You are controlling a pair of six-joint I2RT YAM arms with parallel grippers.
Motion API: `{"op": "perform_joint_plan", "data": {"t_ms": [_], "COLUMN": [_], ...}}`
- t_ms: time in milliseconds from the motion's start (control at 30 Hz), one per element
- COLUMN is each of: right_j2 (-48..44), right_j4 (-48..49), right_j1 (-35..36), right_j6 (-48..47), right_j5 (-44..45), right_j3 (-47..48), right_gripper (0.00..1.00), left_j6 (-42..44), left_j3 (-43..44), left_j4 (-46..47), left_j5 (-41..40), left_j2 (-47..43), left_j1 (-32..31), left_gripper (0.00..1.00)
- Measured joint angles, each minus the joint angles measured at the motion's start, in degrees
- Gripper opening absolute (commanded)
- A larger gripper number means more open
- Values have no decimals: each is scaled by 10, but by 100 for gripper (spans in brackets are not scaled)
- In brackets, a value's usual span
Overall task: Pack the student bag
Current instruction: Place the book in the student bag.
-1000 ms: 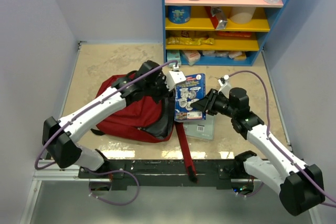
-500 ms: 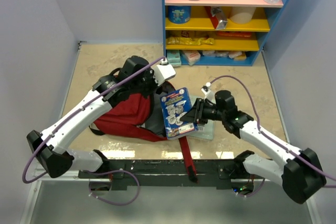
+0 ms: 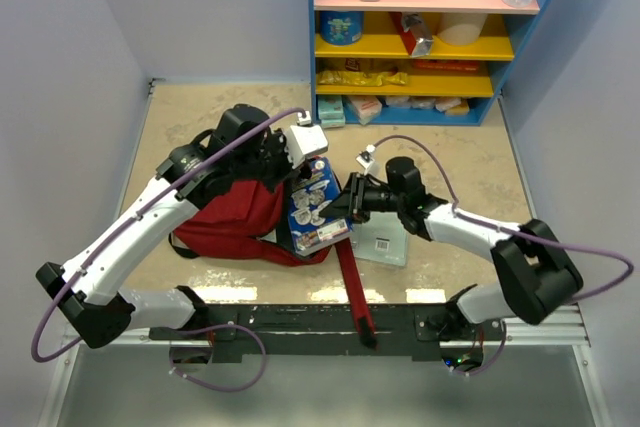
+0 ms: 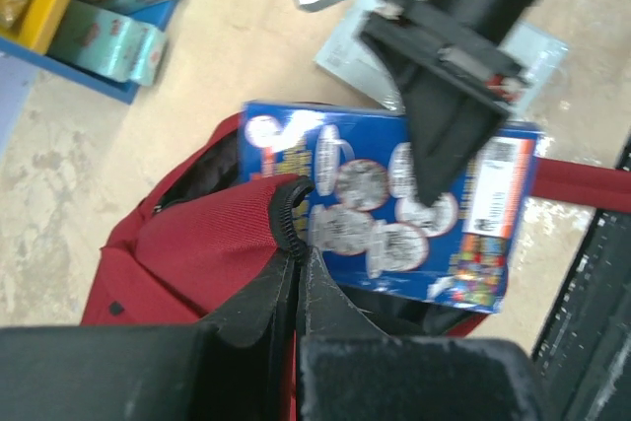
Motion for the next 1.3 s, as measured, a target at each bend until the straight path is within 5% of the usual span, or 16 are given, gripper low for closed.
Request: {"op": "perform_joint_plan", "data": {"t_ms": [433, 767, 967, 1133, 1300], "right_j2": [209, 243, 248, 297, 304], "right_j4": [318, 262, 214, 190, 126], "right_j1": [13, 112, 169, 199, 209], "right_j6": [161, 130, 106, 95, 62], "right_j5": [-58, 78, 189, 223, 233], "right_j3": [94, 150, 172, 228, 255], "right_gripper": [0, 0, 23, 60, 73], "left_j6": [5, 3, -4, -17, -22], "left_j3": [12, 12, 12, 12, 11], "left_j4": [-39, -37, -29, -19, -14], "left_j5": [65, 69, 68, 68, 60], "left_j2": [10, 14, 15, 15, 11], "left_j1": [0, 1, 1, 1, 9], "left_gripper": [0, 0, 0, 0, 0]}}
